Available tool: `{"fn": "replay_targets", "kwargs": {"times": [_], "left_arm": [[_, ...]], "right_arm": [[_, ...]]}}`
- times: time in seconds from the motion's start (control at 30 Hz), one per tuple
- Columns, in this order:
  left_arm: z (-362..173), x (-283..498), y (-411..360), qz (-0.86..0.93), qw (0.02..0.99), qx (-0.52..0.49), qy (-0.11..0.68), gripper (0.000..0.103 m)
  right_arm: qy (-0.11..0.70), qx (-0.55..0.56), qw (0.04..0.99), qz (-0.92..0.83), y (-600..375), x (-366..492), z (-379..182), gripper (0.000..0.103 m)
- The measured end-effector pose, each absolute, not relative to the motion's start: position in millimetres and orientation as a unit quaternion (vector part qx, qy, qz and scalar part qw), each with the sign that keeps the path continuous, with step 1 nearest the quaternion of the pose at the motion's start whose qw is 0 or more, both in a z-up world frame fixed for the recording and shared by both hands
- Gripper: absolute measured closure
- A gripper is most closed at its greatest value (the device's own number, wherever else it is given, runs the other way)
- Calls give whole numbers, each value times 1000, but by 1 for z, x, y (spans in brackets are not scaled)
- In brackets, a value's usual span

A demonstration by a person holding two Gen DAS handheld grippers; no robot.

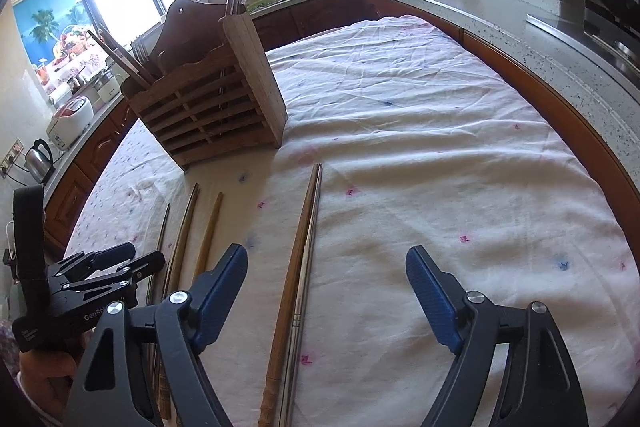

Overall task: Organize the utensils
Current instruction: 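Grasp a steel chopstick with the left tool while the right tool grasps a wooden chopstick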

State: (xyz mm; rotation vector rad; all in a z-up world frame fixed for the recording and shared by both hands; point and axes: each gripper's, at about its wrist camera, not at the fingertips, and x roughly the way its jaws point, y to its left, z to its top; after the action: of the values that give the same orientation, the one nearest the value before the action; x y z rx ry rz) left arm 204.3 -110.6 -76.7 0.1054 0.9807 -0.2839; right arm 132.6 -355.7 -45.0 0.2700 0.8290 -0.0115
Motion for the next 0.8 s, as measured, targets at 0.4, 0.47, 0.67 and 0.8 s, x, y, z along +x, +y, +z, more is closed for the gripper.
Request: {"fn": "replay_targets", "kwargs": {"times": [0.4, 0.47, 0.67, 0.8], "left_arm": [[-76, 237, -106, -127, 867, 15, 481, 63], [-76, 242, -108, -129, 867, 21, 480, 69], [-77, 254, -116, -144, 868, 32, 474, 76], [-77, 255, -112, -151, 869, 34, 470, 87]], "right_arm": [[440, 106, 888, 81, -294, 189, -57, 71], [456, 103, 880, 88, -283, 203, -66, 76], [467, 59, 878, 83, -263, 224, -70, 76], [459, 83, 880, 95, -266, 219, -68, 77]]}}
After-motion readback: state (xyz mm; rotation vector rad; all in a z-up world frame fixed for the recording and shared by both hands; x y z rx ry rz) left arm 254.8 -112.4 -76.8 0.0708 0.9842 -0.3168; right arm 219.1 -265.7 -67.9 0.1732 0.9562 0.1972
